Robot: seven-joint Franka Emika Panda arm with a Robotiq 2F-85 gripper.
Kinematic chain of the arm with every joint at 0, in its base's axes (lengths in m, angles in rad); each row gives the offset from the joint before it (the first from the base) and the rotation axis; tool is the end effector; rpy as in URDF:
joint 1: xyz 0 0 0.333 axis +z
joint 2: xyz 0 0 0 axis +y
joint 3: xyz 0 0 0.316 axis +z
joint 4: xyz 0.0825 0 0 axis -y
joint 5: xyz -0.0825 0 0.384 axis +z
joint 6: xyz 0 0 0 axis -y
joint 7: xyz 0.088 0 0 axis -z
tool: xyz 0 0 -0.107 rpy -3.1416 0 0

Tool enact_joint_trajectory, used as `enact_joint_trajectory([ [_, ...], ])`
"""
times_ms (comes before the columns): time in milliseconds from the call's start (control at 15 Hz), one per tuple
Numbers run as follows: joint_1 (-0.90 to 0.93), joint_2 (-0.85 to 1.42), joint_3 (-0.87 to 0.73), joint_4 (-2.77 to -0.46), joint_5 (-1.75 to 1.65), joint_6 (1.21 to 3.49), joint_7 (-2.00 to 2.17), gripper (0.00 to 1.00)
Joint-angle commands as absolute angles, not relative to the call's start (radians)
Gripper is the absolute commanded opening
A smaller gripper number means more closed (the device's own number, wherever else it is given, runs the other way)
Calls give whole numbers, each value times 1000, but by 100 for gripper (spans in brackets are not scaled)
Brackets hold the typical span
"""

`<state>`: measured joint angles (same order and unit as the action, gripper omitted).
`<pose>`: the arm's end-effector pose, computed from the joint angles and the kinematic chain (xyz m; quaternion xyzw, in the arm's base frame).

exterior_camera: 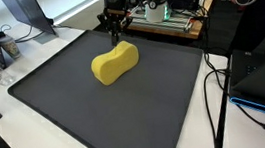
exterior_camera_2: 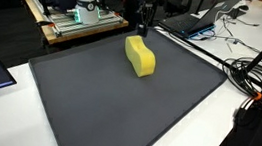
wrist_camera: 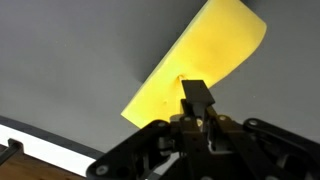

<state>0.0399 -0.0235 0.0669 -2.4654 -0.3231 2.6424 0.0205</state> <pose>0.4883 0.0606 0.3220 0.9753 0.1751 0.1043 0.0851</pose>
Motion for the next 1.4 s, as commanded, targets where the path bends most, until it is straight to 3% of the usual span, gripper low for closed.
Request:
enact_joint_trajectory([
  [0, 42, 19, 63, -2473, -343, 2658, 41, 3],
  [1333, 49, 64, 63, -2459, -353, 2648, 34, 3],
])
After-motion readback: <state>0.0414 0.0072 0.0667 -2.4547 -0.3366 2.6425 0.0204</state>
